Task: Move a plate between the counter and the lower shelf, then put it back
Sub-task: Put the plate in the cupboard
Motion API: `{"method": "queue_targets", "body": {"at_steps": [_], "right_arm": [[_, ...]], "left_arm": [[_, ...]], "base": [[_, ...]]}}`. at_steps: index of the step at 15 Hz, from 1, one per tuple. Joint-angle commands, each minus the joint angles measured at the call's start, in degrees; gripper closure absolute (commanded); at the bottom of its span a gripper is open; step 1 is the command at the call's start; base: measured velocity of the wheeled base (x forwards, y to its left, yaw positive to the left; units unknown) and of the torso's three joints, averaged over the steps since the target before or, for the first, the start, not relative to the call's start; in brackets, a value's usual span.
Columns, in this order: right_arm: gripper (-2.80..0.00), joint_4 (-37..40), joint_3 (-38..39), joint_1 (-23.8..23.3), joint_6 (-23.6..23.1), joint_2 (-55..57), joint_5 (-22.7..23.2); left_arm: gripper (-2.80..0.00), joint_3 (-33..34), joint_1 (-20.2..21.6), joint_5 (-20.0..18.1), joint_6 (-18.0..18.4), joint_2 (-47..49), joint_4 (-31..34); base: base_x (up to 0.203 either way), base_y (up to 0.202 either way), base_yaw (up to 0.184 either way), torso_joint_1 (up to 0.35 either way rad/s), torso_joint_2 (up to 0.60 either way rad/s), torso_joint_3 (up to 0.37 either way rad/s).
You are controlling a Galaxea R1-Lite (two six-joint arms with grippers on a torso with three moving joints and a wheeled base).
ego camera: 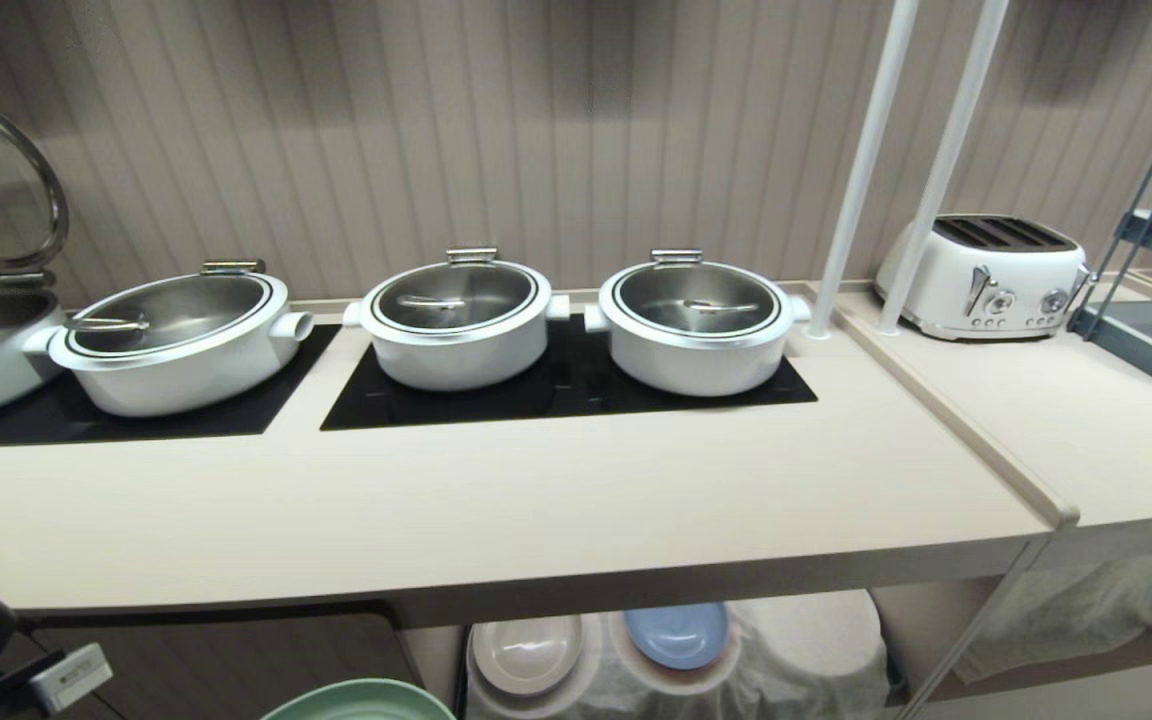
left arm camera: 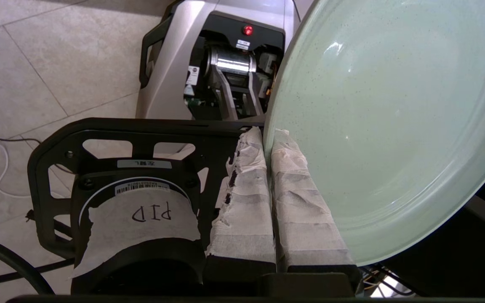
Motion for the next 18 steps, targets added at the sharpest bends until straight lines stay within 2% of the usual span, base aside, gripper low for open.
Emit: {"method": "queue_targets", "body": {"at_steps": [1,18], "right_arm": [[0.0,0.0,0.0,0.0,-0.03,0.0,-0.01],[0.0,0.0,0.0,0.0,-0.03,0.0,-0.01]], "left_arm": [[0.0,-0.11,0.01,-0.09,-0.06,-0.02,0.17],[0.0,-0.55,-0.25,-0.27,0.02,0.07,-0.36]], "base": [[0.0,0.0,0.0,0.0,0.0,0.0],[0.0,0.0,0.0,0.0,0.0,0.0]]}}
